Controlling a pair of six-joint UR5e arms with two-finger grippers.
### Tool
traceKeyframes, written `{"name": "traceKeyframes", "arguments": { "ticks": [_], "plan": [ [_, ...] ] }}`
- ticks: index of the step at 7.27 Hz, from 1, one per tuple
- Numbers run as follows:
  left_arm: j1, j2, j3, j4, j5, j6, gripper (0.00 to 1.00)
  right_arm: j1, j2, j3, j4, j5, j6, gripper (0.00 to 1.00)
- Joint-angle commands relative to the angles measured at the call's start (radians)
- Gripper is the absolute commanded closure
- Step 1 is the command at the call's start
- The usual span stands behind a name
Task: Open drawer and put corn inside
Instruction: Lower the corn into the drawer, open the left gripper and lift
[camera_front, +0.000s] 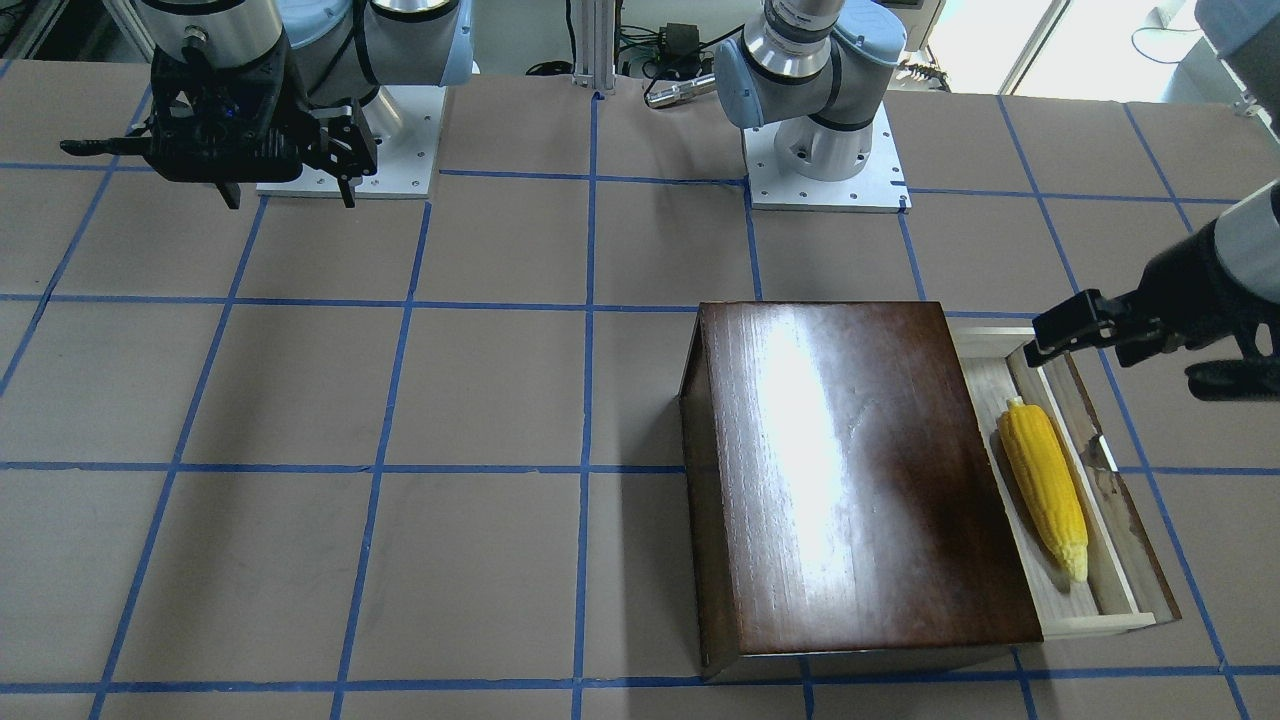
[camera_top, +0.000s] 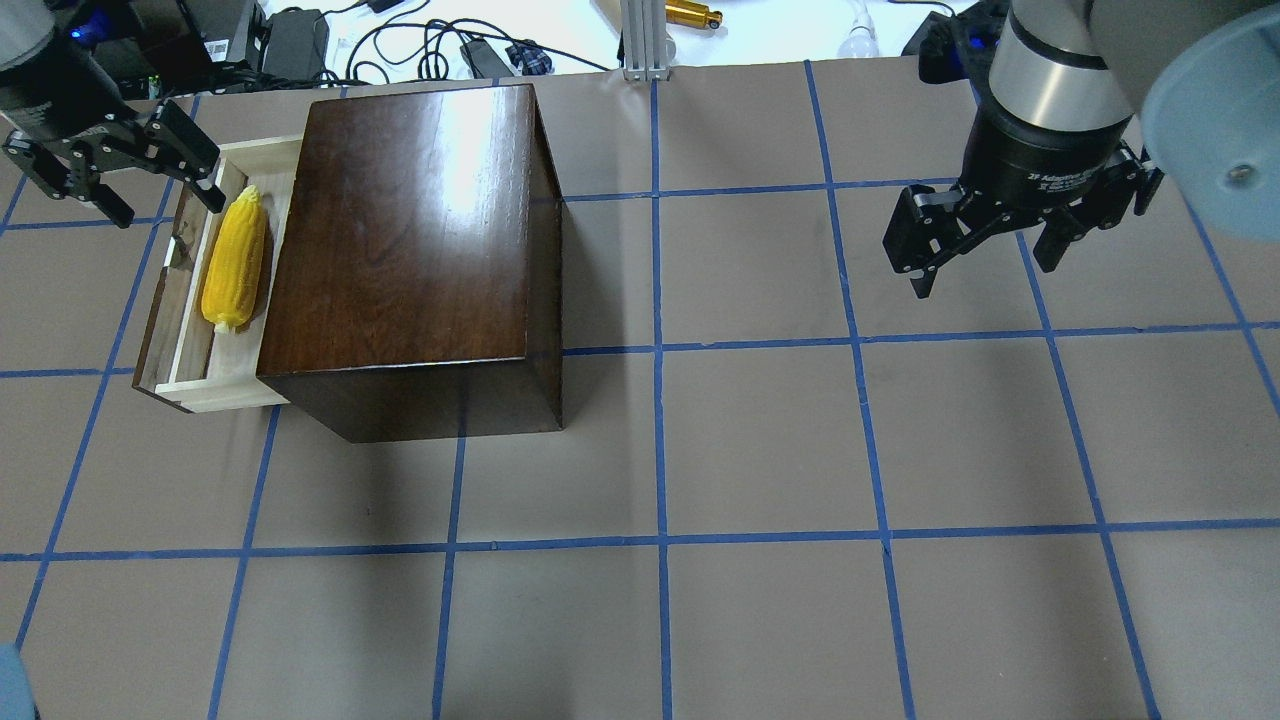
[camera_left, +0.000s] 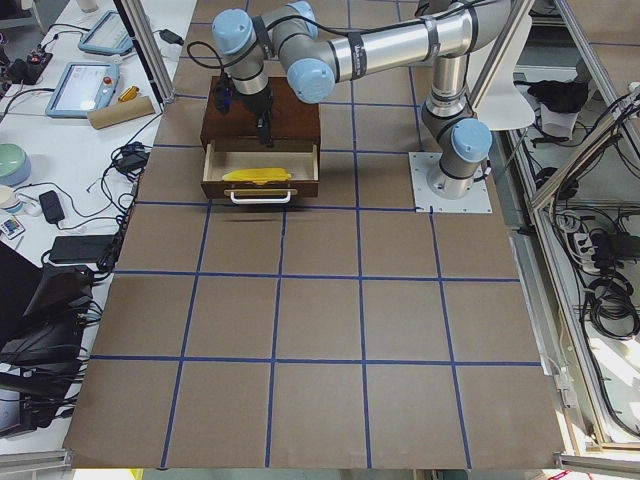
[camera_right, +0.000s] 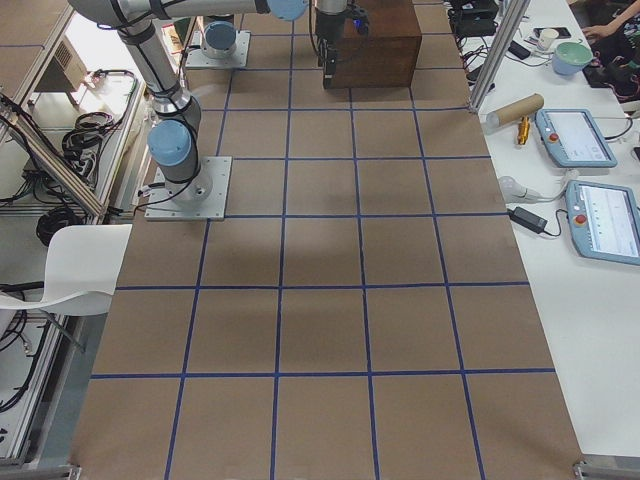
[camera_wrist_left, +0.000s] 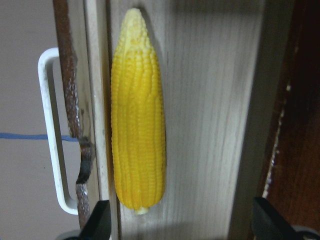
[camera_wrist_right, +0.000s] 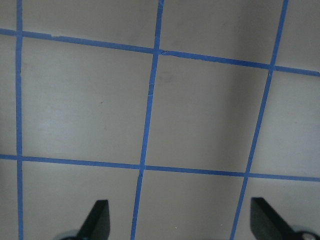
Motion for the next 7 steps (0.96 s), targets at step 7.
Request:
{"name": "traceKeyframes", "arguments": {
  "ticks": [7],
  "plan": [
    [-0.376, 0.1, -0.035, 0.012, 0.016, -0.301, 0.0, 0.0, -0.001, 0.0, 0.0, 0.001, 0.0, 0.0]
  ]
}}
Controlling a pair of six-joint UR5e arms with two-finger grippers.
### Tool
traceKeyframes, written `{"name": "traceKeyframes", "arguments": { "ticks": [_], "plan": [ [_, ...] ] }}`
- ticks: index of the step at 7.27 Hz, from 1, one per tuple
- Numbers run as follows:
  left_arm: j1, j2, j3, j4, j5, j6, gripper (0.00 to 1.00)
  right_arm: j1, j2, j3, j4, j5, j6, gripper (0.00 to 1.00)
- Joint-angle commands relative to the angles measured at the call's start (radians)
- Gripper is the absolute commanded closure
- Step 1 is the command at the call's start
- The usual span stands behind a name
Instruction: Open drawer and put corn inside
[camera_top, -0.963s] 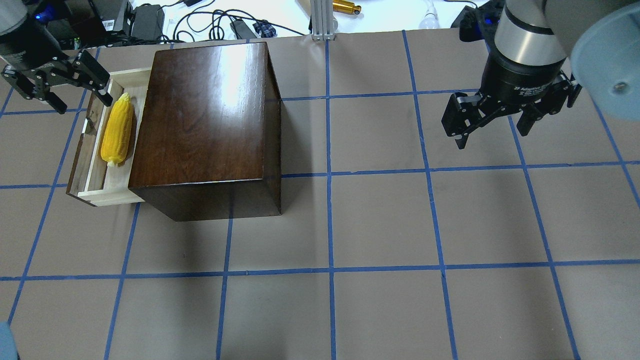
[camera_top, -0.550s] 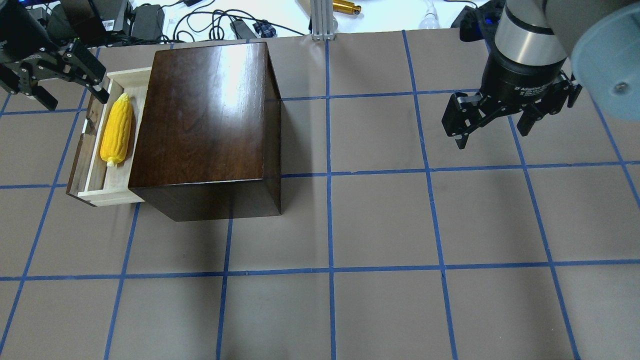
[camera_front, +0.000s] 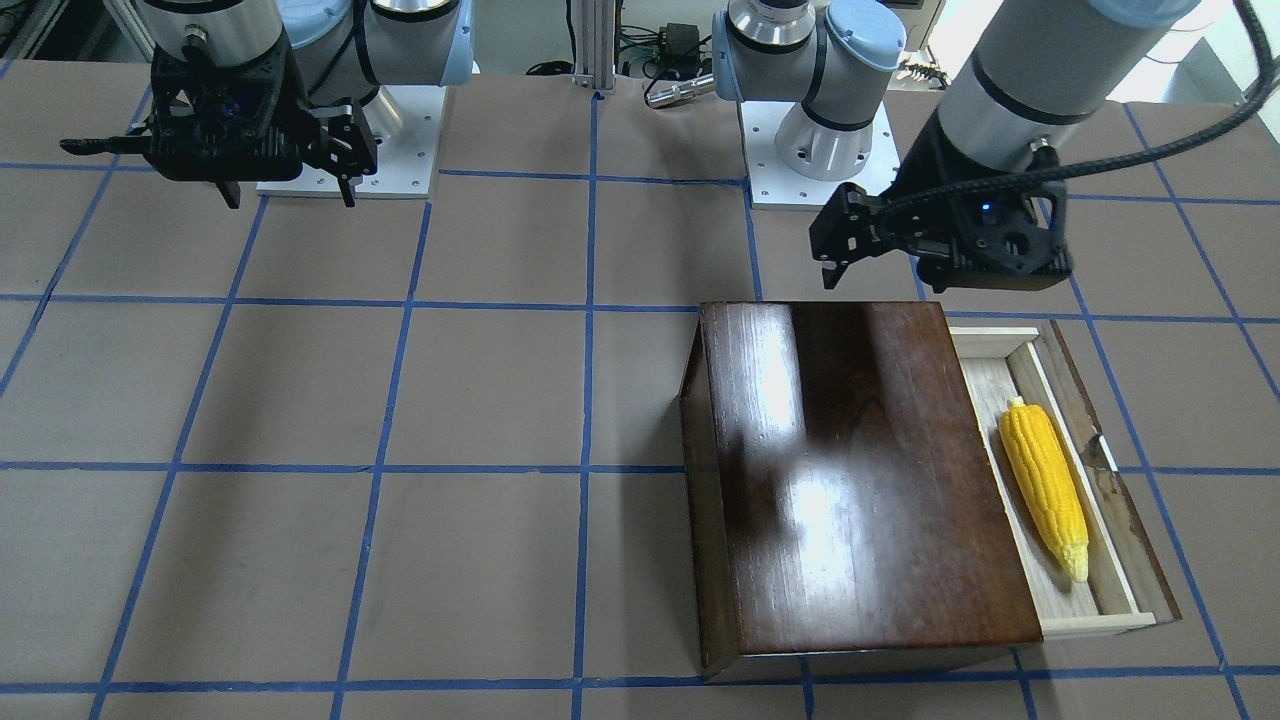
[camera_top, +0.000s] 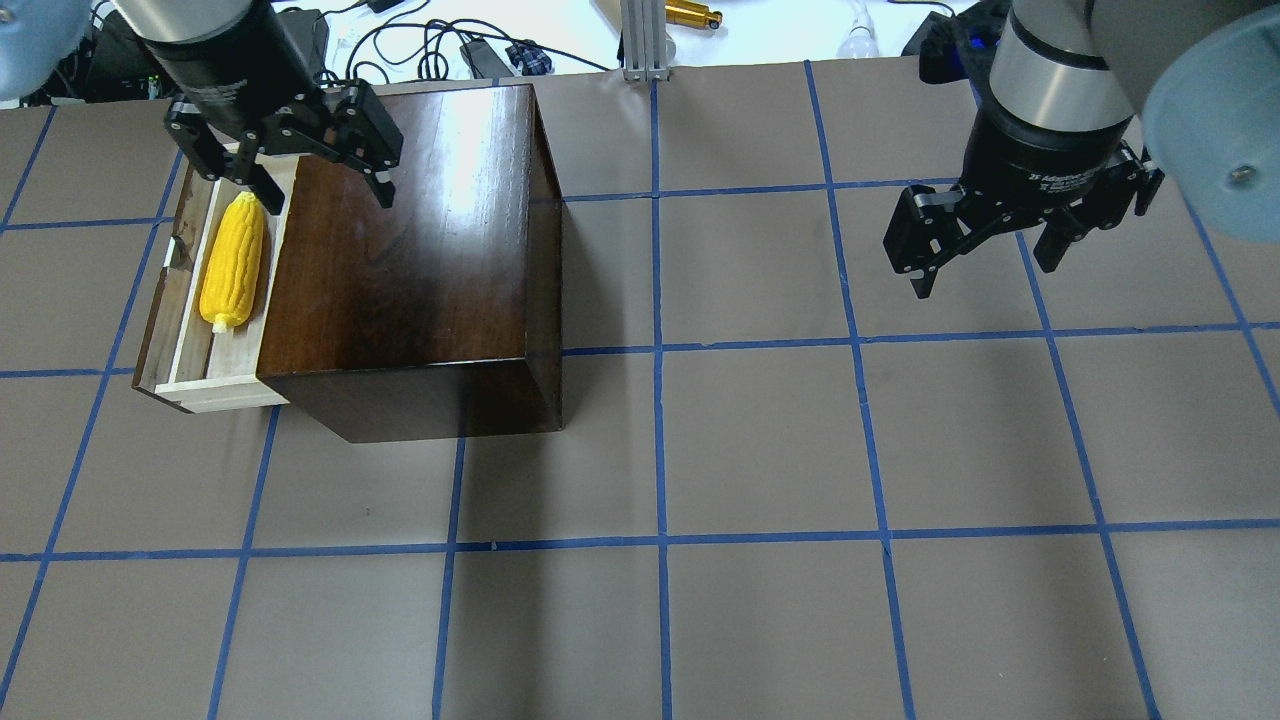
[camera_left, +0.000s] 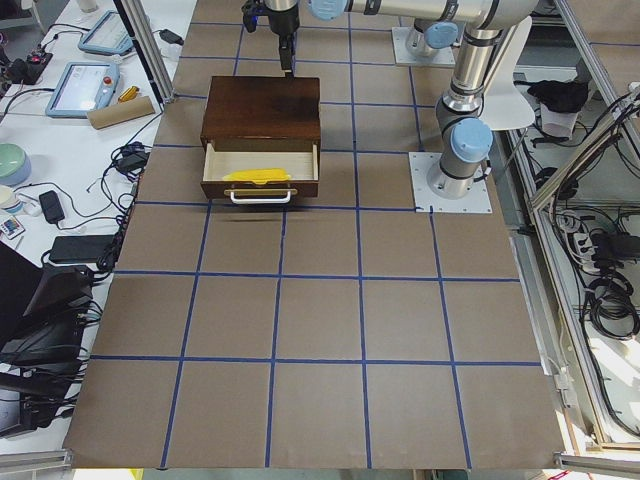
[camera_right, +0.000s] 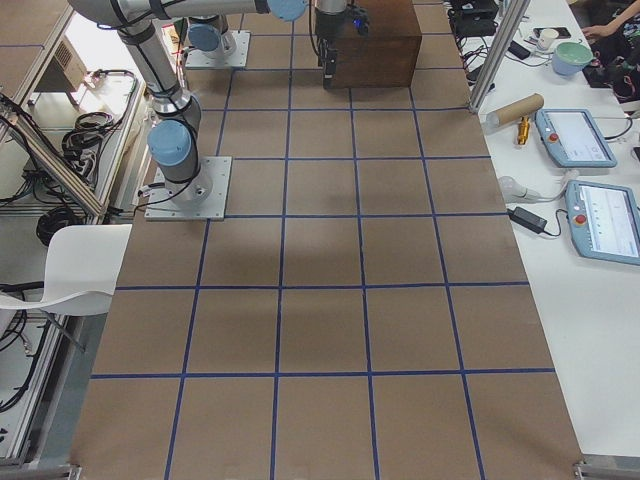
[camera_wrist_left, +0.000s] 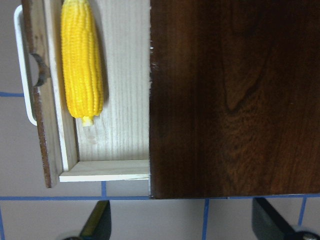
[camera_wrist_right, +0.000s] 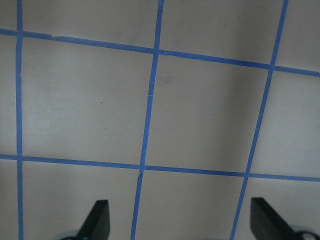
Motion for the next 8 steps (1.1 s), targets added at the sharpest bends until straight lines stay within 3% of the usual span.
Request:
{"name": "traceKeyframes", "arguments": {
  "ticks": [1, 8],
  "plan": [
    [-0.023, 0.02, -0.013, 0.004, 0.002, -0.013, 0.0, 0.0, -0.001, 0.0, 0.0, 0.001, 0.0, 0.0],
    [-0.022, 0.03, -0.018, 0.001, 0.004, -0.013, 0.0, 0.0, -0.001, 0.0, 0.0, -0.001, 0.0, 0.0]
  ]
}}
